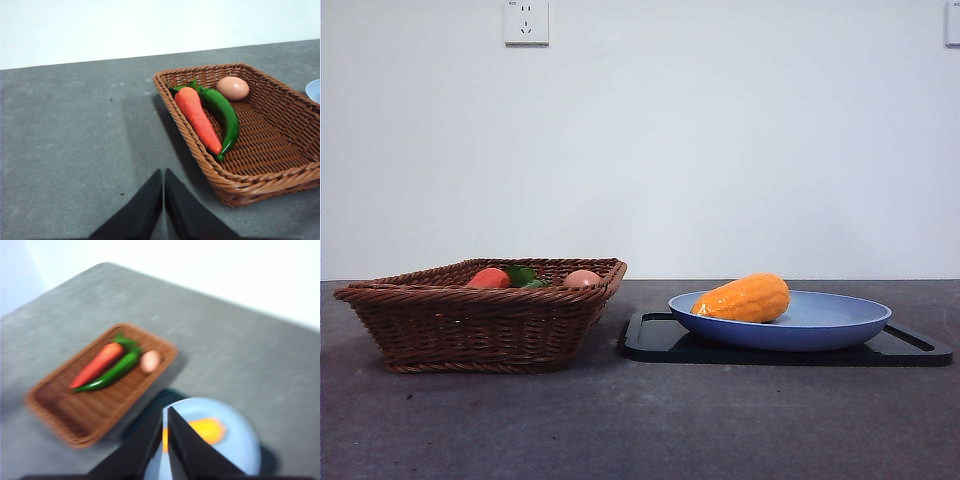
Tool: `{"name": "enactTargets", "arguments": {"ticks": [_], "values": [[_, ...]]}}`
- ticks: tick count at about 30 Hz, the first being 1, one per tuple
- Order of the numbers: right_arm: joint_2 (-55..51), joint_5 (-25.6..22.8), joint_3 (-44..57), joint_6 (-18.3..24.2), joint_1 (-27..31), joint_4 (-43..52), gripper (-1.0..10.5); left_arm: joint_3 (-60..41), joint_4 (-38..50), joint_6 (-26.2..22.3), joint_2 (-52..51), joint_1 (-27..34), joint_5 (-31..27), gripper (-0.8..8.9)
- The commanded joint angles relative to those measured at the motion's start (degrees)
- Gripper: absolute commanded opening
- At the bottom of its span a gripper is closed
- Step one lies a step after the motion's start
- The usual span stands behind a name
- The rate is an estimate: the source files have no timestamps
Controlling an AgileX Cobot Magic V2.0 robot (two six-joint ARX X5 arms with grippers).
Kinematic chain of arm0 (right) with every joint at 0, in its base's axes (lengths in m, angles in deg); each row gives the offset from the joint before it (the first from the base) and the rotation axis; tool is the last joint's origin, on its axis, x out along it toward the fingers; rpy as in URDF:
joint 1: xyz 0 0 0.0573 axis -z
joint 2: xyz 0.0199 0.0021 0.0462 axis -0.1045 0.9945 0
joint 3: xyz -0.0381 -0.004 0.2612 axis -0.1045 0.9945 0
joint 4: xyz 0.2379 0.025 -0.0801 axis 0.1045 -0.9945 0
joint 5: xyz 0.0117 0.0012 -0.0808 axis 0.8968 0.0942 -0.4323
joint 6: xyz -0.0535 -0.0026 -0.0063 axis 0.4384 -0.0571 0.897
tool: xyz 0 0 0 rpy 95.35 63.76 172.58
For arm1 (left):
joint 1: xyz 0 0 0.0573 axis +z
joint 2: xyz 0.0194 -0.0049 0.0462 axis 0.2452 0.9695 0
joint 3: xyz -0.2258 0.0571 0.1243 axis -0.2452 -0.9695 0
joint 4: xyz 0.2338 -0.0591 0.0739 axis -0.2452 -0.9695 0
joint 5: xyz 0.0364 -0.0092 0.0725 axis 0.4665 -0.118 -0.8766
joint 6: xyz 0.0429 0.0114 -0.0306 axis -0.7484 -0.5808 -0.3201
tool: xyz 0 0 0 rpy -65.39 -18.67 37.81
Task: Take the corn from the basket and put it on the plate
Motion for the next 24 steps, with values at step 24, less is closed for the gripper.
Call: {"name": "enactTargets", "arguments": {"ticks": [24], "values": [[-45.79,-3.17,59.8,-2.84,22.32,42.07,0.0,-1.27,-1.11,0.28,-0.04,0.11,0.09,0.08]]}}
